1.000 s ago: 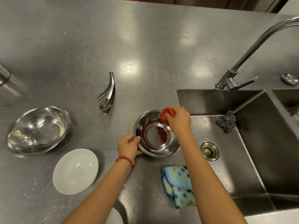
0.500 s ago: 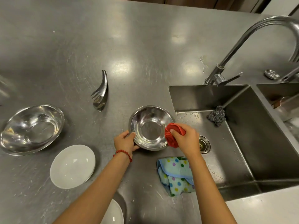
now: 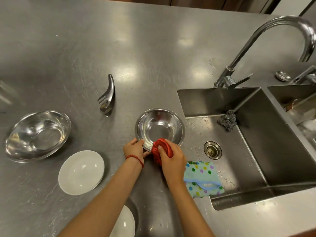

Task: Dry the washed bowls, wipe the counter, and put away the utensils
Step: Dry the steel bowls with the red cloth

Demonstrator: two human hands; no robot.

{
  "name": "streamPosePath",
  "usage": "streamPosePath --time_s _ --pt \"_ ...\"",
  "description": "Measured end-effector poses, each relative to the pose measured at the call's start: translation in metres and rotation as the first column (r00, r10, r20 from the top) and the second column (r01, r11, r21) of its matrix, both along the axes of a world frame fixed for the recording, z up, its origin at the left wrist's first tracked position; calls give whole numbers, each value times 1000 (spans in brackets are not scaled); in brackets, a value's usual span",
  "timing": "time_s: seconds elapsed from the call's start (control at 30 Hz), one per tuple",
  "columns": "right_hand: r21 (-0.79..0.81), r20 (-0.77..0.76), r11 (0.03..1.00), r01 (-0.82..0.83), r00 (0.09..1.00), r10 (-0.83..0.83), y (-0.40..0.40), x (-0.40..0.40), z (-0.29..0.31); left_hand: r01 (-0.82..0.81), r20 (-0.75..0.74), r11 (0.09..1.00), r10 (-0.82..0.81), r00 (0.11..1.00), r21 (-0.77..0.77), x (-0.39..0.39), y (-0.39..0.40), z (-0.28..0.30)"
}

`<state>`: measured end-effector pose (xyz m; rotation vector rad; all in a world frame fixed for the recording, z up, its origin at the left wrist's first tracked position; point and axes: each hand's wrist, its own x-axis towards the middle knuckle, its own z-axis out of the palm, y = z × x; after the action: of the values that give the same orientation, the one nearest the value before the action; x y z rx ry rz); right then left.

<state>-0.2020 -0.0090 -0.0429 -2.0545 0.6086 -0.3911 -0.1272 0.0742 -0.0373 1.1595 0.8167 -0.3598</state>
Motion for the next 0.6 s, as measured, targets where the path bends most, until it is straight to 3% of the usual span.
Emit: streamPosePath --time_s 0.17,0.37,0.6 --pt "-62 2 996 -60 998 61 19 -1 -5 -15 12 995 14 1000 101 -4 -1 -1" --pt "-40 2 999 -19 1000 20 -9 -8 -5 -21 -12 998 20 1000 -60 -3 0 2" --pt "26 7 999 41 999 -41 -48 0 4 1 -17 998 -2 1000 -61 0 3 0"
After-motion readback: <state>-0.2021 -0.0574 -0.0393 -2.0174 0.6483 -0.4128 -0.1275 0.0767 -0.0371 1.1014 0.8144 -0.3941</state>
